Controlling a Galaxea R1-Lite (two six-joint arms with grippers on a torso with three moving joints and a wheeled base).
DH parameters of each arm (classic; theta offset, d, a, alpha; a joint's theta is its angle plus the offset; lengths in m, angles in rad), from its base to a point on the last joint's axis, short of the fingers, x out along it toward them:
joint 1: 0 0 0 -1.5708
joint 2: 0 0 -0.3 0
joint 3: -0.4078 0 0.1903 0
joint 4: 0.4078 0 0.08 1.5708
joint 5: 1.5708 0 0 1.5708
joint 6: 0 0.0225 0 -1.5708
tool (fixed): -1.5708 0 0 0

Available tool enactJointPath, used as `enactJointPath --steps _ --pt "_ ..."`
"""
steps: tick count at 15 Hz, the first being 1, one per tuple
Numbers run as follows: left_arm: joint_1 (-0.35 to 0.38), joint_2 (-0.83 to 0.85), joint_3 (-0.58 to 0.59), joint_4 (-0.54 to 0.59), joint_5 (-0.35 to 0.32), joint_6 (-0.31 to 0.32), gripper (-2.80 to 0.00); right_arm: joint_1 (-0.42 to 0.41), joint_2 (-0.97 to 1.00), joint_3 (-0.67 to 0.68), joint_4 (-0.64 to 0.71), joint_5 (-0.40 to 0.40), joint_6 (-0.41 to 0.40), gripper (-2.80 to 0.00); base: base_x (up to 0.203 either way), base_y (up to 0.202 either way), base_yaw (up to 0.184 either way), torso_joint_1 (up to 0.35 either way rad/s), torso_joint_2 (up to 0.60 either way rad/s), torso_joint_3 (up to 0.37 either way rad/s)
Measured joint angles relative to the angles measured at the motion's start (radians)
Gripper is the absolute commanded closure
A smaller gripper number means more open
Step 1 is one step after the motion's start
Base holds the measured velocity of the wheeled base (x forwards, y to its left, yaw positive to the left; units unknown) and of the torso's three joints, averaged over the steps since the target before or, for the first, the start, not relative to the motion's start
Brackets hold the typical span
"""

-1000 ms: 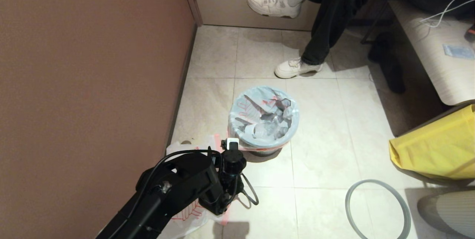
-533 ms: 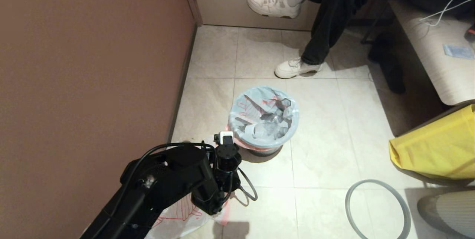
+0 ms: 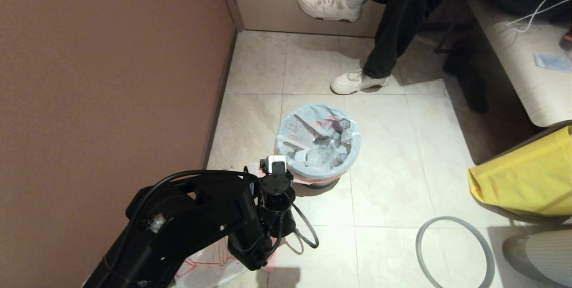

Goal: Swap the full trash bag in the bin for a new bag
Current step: Place the trash bag on the floor

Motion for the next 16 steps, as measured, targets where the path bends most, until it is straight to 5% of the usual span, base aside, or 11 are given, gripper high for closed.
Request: enactJointPath --steps 3,5,7,10,13,16 --pt "0.013 0.022 0.036 0.017 -0.022 0.045 -2.80 0.000 0.000 0.000 0.000 0.000 0.000 0.00 0.000 0.000 0.000 0.000 0.00 0.000" --pt "0.056 0.025 0.046 0.078 -0.061 -0.026 -2.80 0.000 0.000 0.000 0.000 0.000 0.000 0.00 0.000 0.000 0.000 0.000 0.00 0.000" --pt "0.087 -0.003 0.036 0.244 -0.080 -0.161 -2.80 0.000 0.000 0.000 0.000 0.000 0.000 0.00 0.000 0.000 0.000 0.000 0.00 0.000" --pt "0.114 -0.097 -0.028 0.671 -0.196 -0.478 -2.80 0.000 0.000 0.000 0.000 0.000 0.000 0.00 0.000 0.000 0.000 0.000 0.00 0.000" --pt "0.132 -0.200 -0.207 1.174 -0.491 -0.822 -2.80 0.000 0.000 0.000 0.000 0.000 0.000 0.00 0.000 0.000 0.000 0.000 0.00 0.000" --pt "0.161 -0.240 -0.317 1.423 -0.855 -1.012 -2.80 0.000 0.000 0.000 0.000 0.000 0.000 0.00 0.000 0.000 0.000 0.000 0.00 0.000"
